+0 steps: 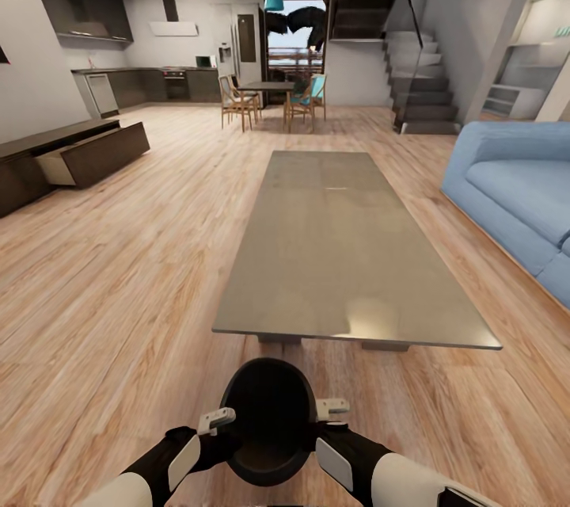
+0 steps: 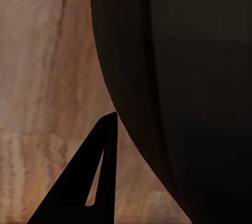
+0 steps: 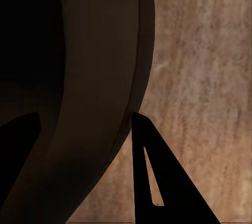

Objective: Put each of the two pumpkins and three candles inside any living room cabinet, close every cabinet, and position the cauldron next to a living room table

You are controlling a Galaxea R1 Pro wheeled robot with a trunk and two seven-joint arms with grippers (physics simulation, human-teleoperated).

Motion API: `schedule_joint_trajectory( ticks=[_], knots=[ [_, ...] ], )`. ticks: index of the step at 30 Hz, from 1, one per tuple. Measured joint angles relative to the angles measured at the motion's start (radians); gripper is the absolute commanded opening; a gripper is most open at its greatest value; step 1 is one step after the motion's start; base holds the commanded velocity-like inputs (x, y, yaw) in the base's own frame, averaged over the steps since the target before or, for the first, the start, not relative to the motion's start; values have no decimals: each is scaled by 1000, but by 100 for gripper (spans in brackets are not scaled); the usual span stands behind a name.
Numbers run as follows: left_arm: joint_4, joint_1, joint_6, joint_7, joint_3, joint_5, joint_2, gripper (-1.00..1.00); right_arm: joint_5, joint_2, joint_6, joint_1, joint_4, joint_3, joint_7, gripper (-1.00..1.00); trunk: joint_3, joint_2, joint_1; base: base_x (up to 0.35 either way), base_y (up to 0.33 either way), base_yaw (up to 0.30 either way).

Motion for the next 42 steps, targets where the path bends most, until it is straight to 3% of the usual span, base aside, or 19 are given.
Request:
schedule_joint_trajectory(
  ticks=[5,17,21,42],
  knots=[
    [-6,-1,-1,-2,0,-3,2,-100,-2,0,-3,-3,-5,1,-9,-100,-19,-2,-3,0,0,0],
    [-6,-1,-1,-2,2,-5,1,-100,-3,1,-4,-3,-4,1,-7,-100,-19,-2,-3,0,0,0],
    [-14,-1,-1,0,4,-4,1,-100,-4,0,-6,-8,-4,5,-7,-100,-34,-3,-11,0,0,0],
    [-13,-1,-2,1,4,-6,1,-100,-6,1,-11,-7,0,5,-2,-100,-34,-3,-11,0,0,0]
  ],
)
